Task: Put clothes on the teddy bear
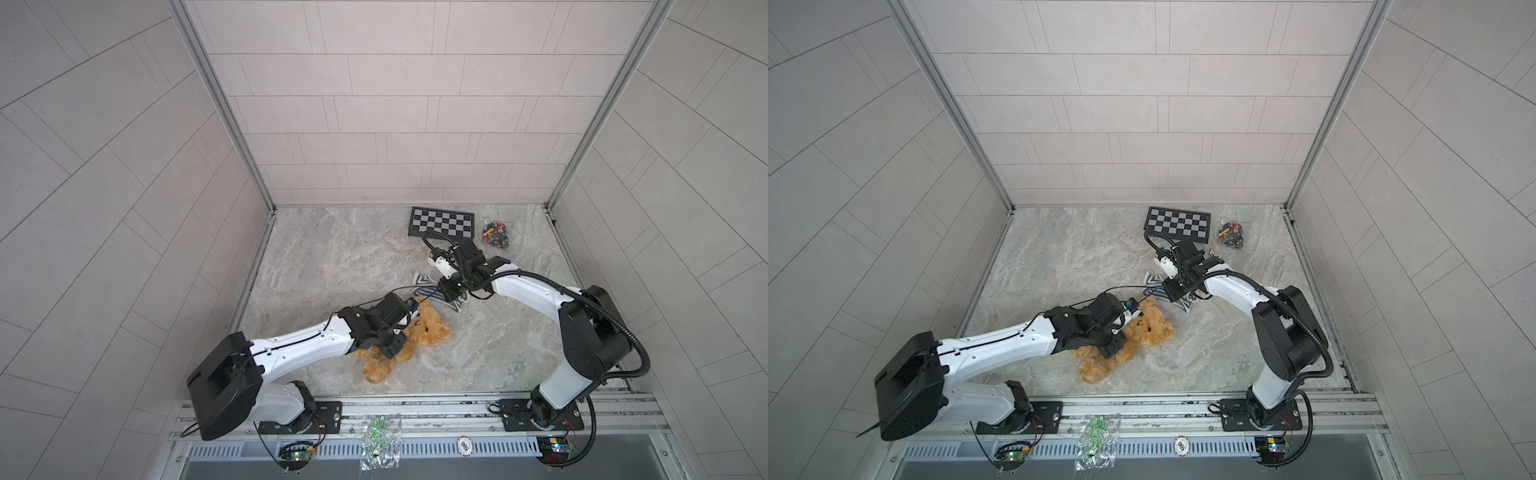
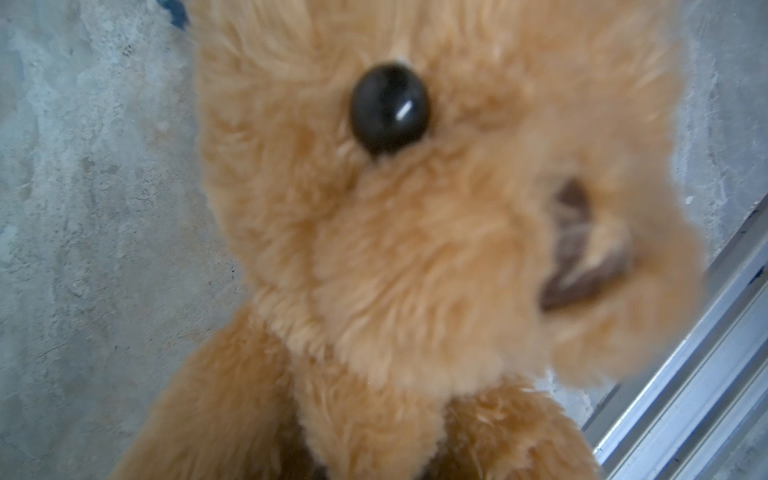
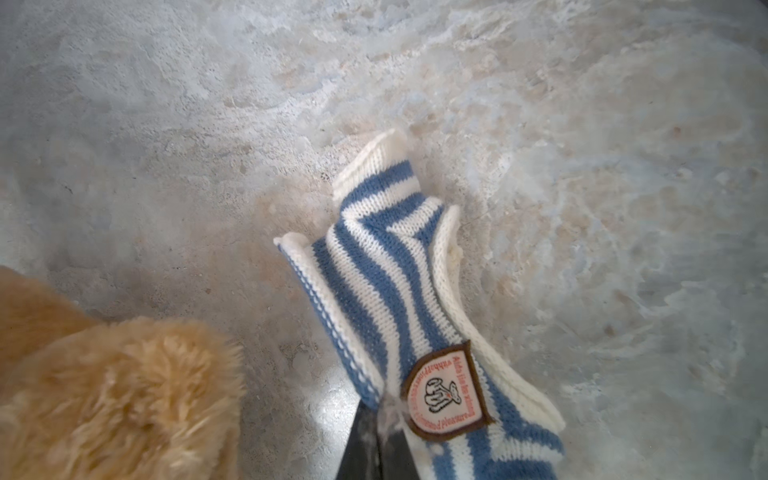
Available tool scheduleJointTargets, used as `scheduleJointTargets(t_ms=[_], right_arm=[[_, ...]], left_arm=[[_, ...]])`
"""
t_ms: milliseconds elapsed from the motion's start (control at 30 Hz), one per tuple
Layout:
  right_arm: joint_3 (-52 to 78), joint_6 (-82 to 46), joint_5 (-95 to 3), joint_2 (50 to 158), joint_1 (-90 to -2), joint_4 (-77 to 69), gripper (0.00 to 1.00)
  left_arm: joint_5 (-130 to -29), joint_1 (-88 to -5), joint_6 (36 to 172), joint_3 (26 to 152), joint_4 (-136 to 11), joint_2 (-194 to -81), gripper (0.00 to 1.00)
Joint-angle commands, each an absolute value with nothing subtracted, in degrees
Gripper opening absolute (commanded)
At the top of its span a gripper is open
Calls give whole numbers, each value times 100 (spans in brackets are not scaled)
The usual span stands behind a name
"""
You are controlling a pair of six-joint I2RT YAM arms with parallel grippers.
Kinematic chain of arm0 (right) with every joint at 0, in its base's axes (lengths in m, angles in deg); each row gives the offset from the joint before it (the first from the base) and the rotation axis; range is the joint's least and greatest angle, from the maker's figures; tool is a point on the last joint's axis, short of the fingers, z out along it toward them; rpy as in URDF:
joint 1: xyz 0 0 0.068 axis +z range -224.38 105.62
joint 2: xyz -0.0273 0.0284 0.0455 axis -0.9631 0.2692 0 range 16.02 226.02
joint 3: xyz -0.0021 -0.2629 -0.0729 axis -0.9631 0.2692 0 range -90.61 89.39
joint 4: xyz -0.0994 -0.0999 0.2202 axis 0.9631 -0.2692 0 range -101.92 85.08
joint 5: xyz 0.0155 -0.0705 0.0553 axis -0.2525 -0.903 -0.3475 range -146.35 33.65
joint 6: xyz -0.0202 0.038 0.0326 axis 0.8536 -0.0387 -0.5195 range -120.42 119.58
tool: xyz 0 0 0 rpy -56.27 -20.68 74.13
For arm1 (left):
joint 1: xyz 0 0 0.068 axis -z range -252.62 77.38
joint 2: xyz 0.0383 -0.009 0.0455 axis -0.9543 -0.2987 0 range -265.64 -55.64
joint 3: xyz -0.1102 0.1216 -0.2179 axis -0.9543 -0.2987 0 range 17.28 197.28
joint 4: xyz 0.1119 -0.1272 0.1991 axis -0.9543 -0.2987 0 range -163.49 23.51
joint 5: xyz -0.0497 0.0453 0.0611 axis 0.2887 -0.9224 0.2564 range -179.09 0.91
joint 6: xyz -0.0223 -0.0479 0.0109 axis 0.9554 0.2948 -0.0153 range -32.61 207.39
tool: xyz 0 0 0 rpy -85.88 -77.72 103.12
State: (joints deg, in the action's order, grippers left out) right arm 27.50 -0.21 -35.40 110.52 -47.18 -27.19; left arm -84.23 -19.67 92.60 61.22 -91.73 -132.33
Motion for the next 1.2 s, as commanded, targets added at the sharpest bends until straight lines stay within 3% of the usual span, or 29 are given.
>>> scheduleJointTargets(t_ms=[0,500,833,1167], right_arm=[[2894,106,-3264,10848,-4641,-2494,0],[3513,-131,-2771,10416,-4494,-2013,0],[3814,-77,-2737,10095,-4427,-2156,0],[3771,-170,-2647,9942,-4186,-2375,0]], left_arm=[[-8517,-1936,9102,6369,-9070,-13405,0],[-8519,-1967,9386,6631,-9125,-14130,0],[-8188,-2520,9725,6395,-9045,-14052,0],[-8645,-2521,9907,6257,-8785,-13993,0]])
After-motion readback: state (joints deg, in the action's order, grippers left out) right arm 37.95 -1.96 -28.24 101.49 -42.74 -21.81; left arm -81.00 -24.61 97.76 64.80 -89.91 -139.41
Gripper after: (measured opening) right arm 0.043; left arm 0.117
